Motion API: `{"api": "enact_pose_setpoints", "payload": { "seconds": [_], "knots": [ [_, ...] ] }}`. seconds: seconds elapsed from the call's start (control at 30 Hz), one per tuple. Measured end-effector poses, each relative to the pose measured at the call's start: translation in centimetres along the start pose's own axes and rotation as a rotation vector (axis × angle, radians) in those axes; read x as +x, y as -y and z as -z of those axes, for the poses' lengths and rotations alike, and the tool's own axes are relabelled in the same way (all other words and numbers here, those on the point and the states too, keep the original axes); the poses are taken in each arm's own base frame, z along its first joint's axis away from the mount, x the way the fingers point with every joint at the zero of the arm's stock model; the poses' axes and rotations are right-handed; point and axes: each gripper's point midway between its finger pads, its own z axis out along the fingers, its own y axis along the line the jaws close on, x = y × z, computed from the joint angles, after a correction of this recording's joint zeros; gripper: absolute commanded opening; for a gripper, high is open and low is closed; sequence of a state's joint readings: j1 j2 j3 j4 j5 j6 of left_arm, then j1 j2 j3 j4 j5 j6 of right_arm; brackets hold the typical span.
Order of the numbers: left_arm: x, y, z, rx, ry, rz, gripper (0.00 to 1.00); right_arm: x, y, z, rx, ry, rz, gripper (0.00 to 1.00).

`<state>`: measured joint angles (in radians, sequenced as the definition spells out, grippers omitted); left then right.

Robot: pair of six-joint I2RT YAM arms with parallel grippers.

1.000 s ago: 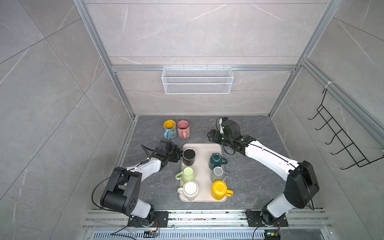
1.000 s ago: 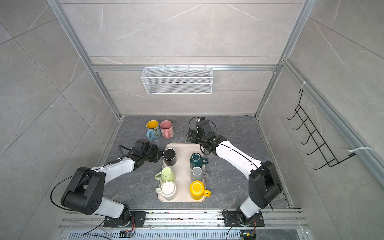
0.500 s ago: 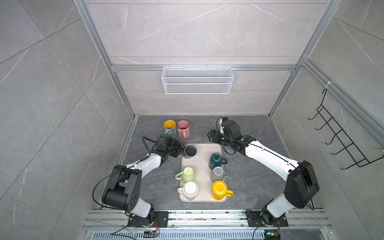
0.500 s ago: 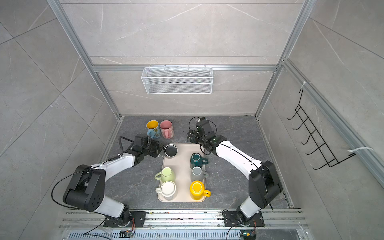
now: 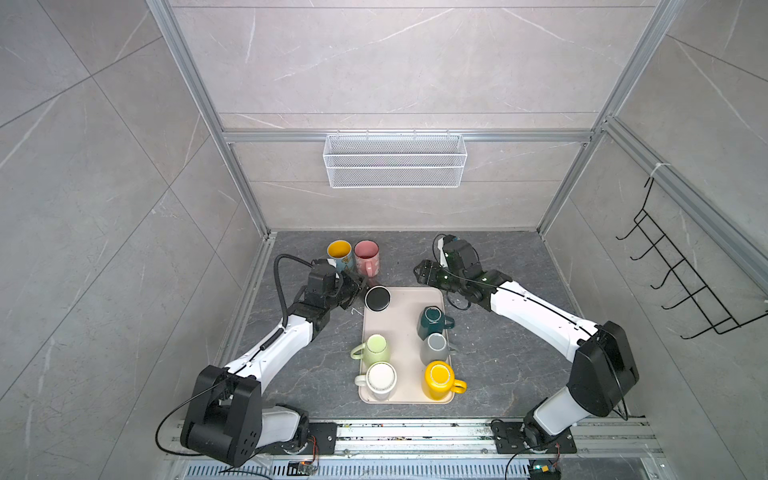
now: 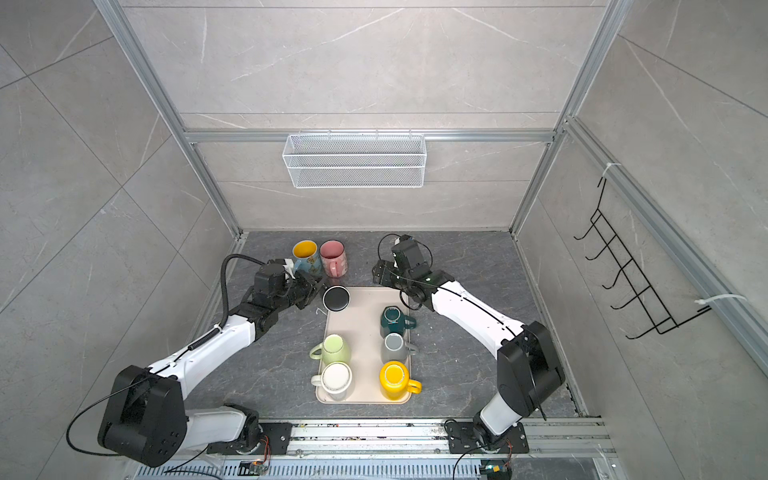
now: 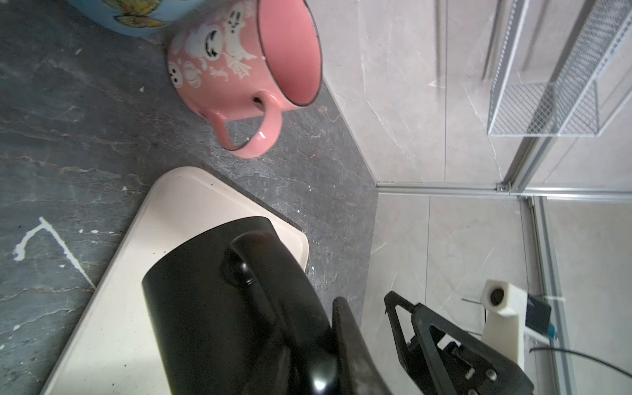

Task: Turn the mug right side up
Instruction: 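Lift the black mug off the tray and tilt it upright with the left gripper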

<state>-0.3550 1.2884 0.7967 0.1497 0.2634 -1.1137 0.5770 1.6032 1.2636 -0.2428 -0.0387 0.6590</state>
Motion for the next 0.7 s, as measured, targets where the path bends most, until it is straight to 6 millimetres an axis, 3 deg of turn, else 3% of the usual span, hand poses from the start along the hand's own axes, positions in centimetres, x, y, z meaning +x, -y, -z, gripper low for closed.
{"api": "enact_pose_setpoints", "payload": {
  "seconds": [0.2,0.53,0.7],
  "knots": [
    [1.3,2.4,1.4,0.065,0.015,-0.247,0.00,0.3,-0.2,0.0,-0.014,-0.014,-0.001,0.66],
    [3.4,3.2,3.8,0.103,0.128,-0.618,0.00,0.9,-0.2,0.0,-0.018,-0.044,-0.002,0.61],
    [5.1,5.2,4.4,0.138,0.168,-0.830,0.00,1.0,-0.4,0.2,-0.026,-0.058,0.005,0.60]
  ]
}}
